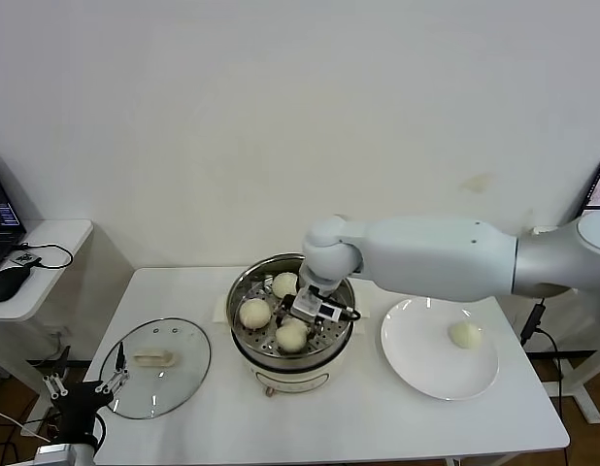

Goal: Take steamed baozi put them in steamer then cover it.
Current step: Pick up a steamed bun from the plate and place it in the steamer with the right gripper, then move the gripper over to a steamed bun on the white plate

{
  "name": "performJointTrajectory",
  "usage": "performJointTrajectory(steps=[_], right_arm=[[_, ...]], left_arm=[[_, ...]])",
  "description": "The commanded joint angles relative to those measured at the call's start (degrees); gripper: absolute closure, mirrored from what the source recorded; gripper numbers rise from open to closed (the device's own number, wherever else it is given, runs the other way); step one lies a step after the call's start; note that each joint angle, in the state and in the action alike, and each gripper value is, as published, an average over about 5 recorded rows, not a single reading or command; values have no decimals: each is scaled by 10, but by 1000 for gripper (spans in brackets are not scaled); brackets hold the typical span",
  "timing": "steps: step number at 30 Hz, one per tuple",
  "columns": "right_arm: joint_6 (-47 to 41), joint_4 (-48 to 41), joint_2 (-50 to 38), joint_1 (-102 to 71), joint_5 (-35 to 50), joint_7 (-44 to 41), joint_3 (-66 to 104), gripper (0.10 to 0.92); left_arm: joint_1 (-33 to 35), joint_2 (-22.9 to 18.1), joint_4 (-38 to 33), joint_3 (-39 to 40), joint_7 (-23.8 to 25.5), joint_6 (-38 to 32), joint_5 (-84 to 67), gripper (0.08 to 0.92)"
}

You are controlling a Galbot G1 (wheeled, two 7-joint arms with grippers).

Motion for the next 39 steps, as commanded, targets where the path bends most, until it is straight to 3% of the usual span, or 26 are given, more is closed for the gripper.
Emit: performJointTrajectory(steps=[1, 6, 10, 19, 23, 30, 39], right_arm=[[13, 6, -2, 4, -7, 0, -4, 335], [7, 12, -24, 24, 4, 5, 19, 220], [-39, 16, -62, 48, 23, 11, 37, 204], [-303, 62, -237, 81, 80, 19, 66, 203], [-366, 91, -340, 57, 96, 23, 81, 203], [-340, 88, -449, -35, 42, 5, 109, 203], [-249, 13, -478, -307, -58, -30, 346, 203]], left_arm=[[-1, -1, 0, 2, -1, 1, 1, 177], [-2, 2, -3, 1, -1, 2, 1, 177], [-3, 4, -7, -2, 0, 3, 0, 177], [-4, 13, -11, 2, 1, 6, 1, 177], [-9, 18, -12, 8, 2, 10, 2, 177], [-12, 25, -9, 20, 3, 12, 4, 177], [-14, 30, -7, 25, 3, 14, 8, 177]])
